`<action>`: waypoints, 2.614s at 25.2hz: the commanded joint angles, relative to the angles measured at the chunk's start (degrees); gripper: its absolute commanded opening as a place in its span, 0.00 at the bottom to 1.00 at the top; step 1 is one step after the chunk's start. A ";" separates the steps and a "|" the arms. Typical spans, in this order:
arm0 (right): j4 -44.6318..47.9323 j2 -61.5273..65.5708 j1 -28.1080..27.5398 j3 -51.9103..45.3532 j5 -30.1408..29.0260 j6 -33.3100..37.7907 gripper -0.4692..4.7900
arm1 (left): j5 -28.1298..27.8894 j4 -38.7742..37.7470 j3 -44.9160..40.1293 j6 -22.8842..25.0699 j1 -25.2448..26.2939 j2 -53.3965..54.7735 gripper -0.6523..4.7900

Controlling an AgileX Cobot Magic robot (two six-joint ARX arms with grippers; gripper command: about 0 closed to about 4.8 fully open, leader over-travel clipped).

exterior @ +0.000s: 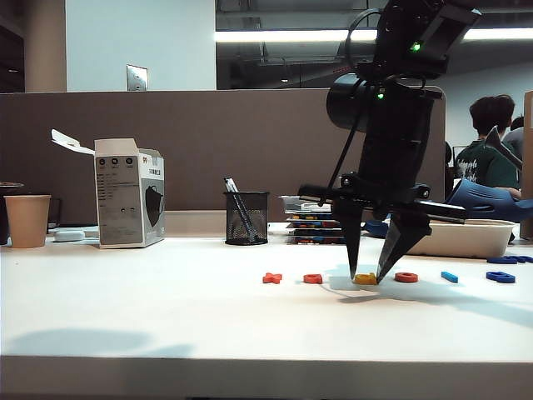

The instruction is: Select the appropriate letters from the row of letter magnets placed on the table to arrange into the word "dog".

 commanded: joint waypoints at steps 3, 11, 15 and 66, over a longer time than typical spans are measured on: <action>-1.36 0.96 0.17 -0.76 -0.52 0.24 0.26 | -0.33 0.37 0.17 0.20 0.02 -0.13 0.11; -1.33 0.96 0.15 -0.76 -0.52 0.26 0.26 | -0.33 0.37 0.17 0.20 0.02 -0.13 0.11; -1.44 0.96 0.15 -0.74 -0.81 0.26 0.26 | -0.33 0.37 0.17 0.20 0.02 -0.13 0.11; -2.71 -4.39 17.18 -0.81 -0.11 9.81 0.26 | -0.09 0.35 0.17 0.20 0.02 -0.11 0.11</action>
